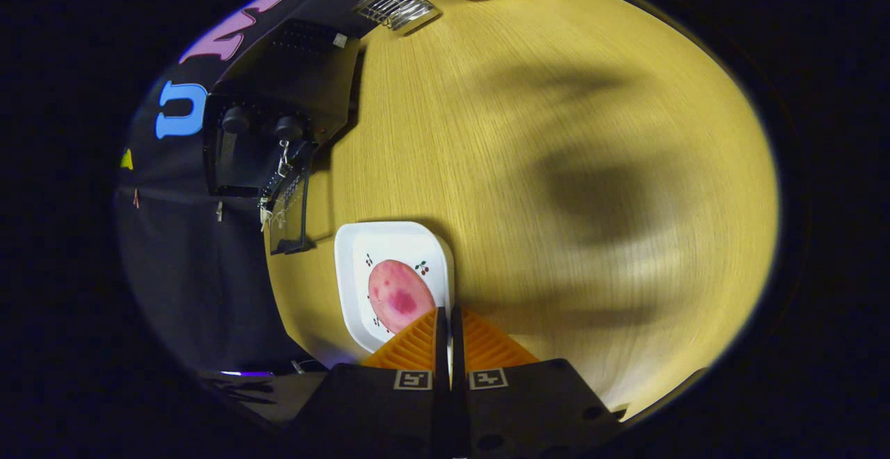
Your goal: Open the toaster oven, put the food inside, and close the toaster oven door.
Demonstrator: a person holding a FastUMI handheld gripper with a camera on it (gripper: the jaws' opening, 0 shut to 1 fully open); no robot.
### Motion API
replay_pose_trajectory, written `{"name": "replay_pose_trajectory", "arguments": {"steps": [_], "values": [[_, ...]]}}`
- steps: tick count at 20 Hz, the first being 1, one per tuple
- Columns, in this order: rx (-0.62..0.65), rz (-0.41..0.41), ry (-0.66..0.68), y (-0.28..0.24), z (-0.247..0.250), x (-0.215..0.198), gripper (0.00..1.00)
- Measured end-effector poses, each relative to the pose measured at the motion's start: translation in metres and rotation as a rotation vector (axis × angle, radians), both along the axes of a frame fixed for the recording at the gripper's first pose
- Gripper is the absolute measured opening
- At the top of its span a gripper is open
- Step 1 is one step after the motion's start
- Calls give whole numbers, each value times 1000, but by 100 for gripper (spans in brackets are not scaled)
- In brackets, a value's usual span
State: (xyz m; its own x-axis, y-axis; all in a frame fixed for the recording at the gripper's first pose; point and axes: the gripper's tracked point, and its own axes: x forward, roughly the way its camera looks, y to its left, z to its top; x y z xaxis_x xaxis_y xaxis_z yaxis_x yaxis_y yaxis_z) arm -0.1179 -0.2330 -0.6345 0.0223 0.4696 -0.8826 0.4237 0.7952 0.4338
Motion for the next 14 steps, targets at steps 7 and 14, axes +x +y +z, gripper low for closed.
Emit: {"name": "replay_pose_trajectory", "arguments": {"steps": [7, 14], "values": [[136, -294, -121, 41, 59, 13, 4], [87, -444, -200, 112, 71, 51, 5]]}}
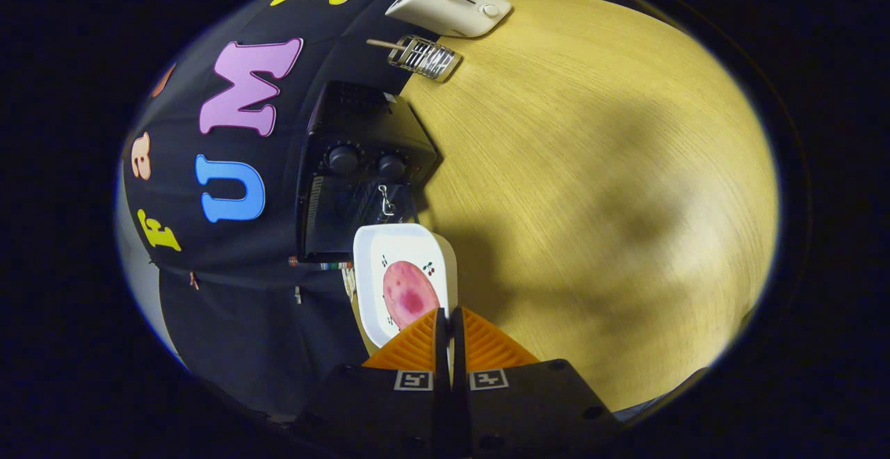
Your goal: Open the toaster oven, put the food inside, and close the toaster oven door.
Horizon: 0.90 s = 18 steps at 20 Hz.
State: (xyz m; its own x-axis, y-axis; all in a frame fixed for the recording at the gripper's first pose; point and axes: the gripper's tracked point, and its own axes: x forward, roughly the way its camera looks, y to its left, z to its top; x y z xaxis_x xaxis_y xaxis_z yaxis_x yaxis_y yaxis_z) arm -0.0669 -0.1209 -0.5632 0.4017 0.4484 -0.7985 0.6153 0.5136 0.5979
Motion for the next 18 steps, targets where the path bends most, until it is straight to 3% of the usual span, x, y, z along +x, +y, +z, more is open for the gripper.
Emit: {"name": "replay_pose_trajectory", "arguments": {"steps": [7, 13, 18], "values": [[-26, -260, -31, 60, -23, 67, 5], [-76, -426, -2, 101, -40, 109, 5], [-23, -622, 23, 136, -51, 144, 4]]}}
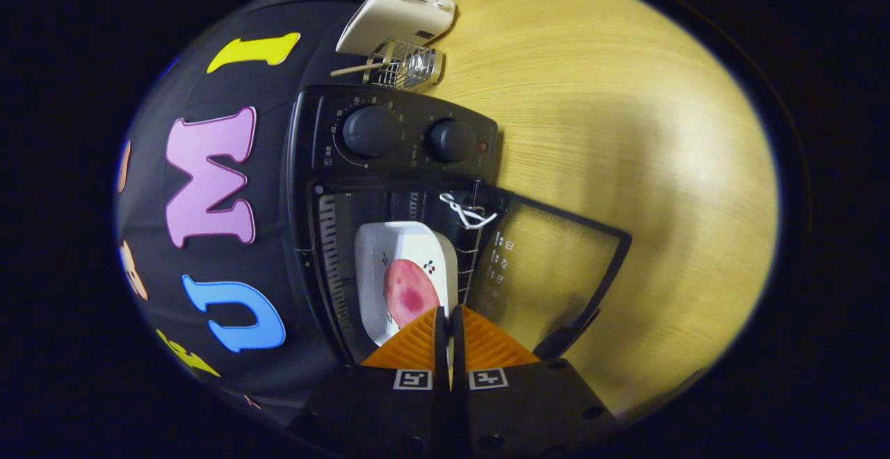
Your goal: Open the toaster oven, put the food inside, and close the toaster oven door.
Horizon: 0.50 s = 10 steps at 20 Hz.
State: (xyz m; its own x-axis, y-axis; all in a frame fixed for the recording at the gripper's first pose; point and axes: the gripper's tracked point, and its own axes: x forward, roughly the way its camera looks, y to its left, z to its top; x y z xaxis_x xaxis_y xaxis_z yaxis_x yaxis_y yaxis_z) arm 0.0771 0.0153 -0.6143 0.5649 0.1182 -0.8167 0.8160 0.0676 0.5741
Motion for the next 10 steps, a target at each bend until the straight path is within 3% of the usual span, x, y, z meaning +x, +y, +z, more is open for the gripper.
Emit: {"name": "replay_pose_trajectory", "arguments": {"steps": [10], "values": [[31, -270, 98, 17, -33, 47, 5]]}}
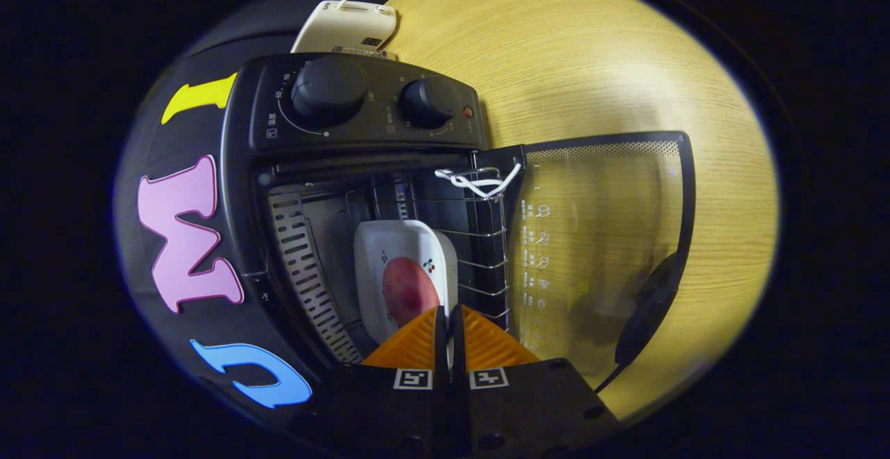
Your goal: Open the toaster oven, put the food inside, and close the toaster oven door.
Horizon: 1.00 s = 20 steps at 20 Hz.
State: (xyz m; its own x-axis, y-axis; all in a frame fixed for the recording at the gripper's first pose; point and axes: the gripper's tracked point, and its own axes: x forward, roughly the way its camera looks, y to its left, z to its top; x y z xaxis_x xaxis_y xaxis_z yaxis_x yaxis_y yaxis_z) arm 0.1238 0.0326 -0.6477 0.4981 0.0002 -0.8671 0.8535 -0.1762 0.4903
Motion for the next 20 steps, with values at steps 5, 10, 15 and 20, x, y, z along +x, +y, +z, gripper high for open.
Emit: {"name": "replay_pose_trajectory", "arguments": {"steps": [5, 10, 15, 20], "values": [[-2, -6, -4, 3, -6, 8, 7], [-15, 12, -29, -6, 5, 7, 36], [14, 242, -67, 27, 43, -25, 39], [-139, 663, -101, 32, 83, -92, 83]]}}
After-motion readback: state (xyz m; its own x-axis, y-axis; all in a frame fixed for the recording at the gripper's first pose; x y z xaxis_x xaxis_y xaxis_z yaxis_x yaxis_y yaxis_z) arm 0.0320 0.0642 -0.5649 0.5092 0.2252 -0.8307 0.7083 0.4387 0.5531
